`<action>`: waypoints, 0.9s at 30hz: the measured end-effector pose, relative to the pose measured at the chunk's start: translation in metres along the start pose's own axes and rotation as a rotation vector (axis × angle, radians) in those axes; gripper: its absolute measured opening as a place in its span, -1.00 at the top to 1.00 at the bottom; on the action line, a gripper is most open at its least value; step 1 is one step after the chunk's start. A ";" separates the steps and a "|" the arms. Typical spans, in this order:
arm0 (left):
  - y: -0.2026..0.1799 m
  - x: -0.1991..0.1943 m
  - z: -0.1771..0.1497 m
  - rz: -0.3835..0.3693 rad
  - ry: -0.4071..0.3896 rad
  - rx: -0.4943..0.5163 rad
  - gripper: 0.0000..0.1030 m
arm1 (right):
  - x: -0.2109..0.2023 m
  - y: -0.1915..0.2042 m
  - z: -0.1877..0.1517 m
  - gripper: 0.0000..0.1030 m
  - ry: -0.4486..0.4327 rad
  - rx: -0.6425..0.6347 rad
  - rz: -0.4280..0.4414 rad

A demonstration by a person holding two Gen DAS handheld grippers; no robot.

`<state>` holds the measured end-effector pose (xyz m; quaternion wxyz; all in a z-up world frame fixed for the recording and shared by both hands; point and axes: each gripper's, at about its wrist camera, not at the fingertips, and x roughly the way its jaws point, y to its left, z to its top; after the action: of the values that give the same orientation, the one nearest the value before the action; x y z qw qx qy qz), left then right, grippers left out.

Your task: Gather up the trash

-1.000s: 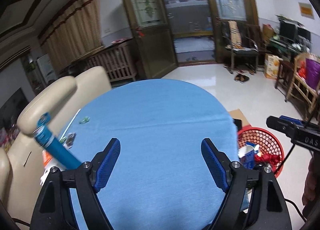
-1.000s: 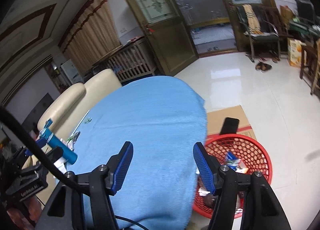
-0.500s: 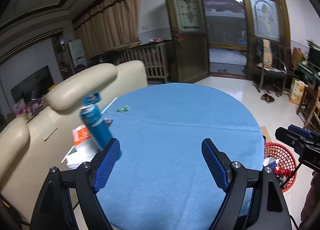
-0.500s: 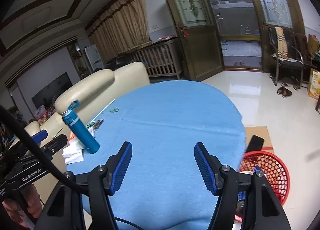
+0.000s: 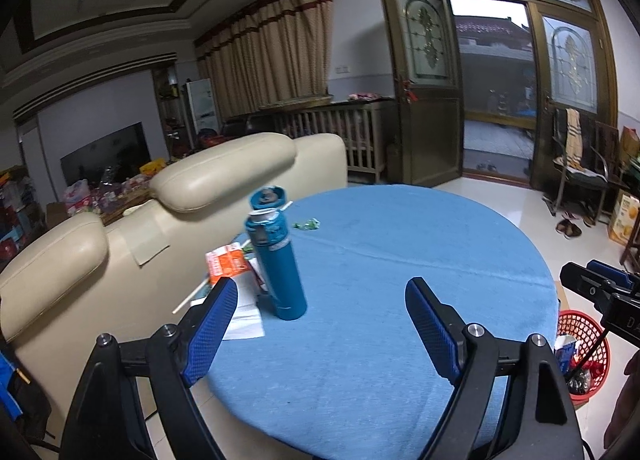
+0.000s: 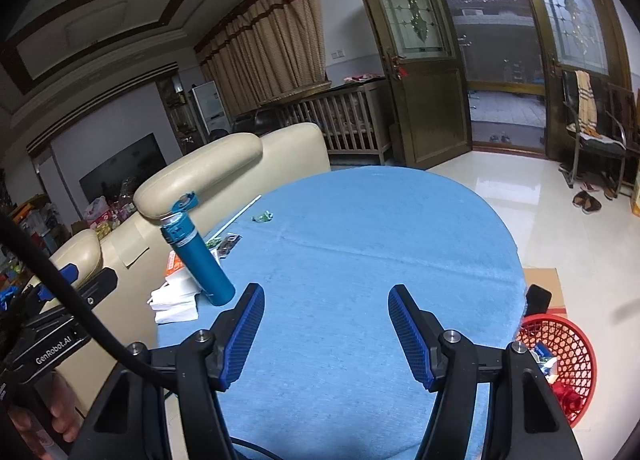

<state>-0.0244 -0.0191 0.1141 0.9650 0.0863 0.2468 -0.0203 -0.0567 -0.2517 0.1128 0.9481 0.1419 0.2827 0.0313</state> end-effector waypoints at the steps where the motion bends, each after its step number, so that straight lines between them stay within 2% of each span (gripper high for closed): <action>1: 0.003 -0.003 -0.001 0.004 -0.003 -0.005 -0.68 | -0.002 0.005 0.001 -0.33 -0.004 -0.009 0.002; 4: 0.013 -0.008 -0.002 0.013 -0.010 -0.017 -0.68 | -0.005 0.015 0.001 -0.38 -0.016 -0.030 0.002; 17: 0.038 -0.029 -0.006 0.079 -0.037 -0.061 -0.68 | -0.017 0.048 0.001 -0.38 -0.048 -0.083 0.024; 27: 0.049 -0.038 -0.009 0.100 -0.061 -0.080 -0.69 | -0.017 0.053 -0.002 -0.39 -0.054 -0.073 0.042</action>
<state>-0.0586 0.0310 0.1321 0.9746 0.0590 0.2131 0.0351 -0.0709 -0.2027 0.1359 0.9591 0.1139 0.2528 0.0577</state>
